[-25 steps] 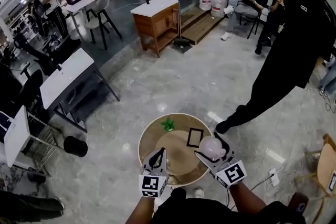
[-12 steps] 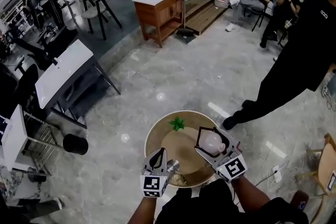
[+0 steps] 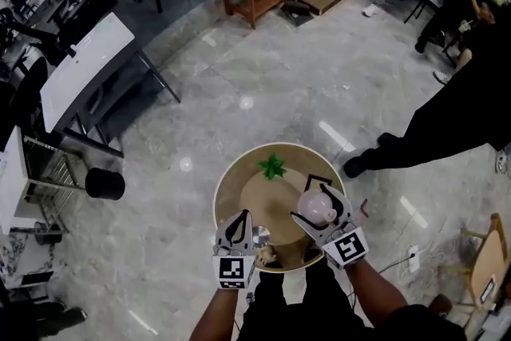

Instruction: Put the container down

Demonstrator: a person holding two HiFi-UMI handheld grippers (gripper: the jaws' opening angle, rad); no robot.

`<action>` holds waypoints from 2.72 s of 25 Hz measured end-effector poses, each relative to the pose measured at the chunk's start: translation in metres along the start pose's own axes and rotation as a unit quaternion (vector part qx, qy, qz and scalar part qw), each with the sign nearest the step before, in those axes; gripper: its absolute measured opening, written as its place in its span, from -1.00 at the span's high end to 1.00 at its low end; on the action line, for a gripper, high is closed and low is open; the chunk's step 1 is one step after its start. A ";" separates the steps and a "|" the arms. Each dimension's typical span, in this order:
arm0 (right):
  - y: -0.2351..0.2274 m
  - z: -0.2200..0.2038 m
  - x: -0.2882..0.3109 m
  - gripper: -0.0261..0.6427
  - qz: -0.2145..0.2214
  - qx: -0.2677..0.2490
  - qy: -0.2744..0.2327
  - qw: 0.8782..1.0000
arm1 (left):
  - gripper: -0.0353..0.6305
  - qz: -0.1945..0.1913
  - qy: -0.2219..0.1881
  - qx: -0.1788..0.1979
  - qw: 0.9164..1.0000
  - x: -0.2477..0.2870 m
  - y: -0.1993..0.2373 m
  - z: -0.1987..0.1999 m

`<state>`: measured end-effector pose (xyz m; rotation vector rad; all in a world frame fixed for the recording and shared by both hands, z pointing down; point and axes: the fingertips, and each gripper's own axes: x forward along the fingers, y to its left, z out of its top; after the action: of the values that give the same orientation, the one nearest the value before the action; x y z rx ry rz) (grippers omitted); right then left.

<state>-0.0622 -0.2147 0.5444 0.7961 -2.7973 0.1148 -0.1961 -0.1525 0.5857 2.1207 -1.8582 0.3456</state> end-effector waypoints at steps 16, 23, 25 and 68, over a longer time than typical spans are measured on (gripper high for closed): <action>-0.009 -0.208 0.097 -0.28 0.004 -0.006 0.106 0.994 | 0.92 0.033 0.023 -0.008 0.999 0.067 0.021 -0.088; 0.006 -0.287 0.130 -0.28 0.015 0.003 0.161 0.987 | 0.92 0.039 0.026 -0.006 0.999 0.085 0.034 -0.125; 0.012 -0.306 0.136 -0.28 0.019 -0.002 0.186 0.982 | 0.92 0.046 0.031 -0.017 0.998 0.087 0.038 -0.137; 0.020 -0.253 0.100 -0.28 0.061 -0.052 0.212 0.974 | 0.92 0.037 0.007 -0.042 0.998 0.065 0.032 -0.081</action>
<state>-0.1049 -0.2140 0.8133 0.5038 -2.4209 0.1380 -0.2174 -0.1853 0.6870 1.9941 -1.9118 0.2913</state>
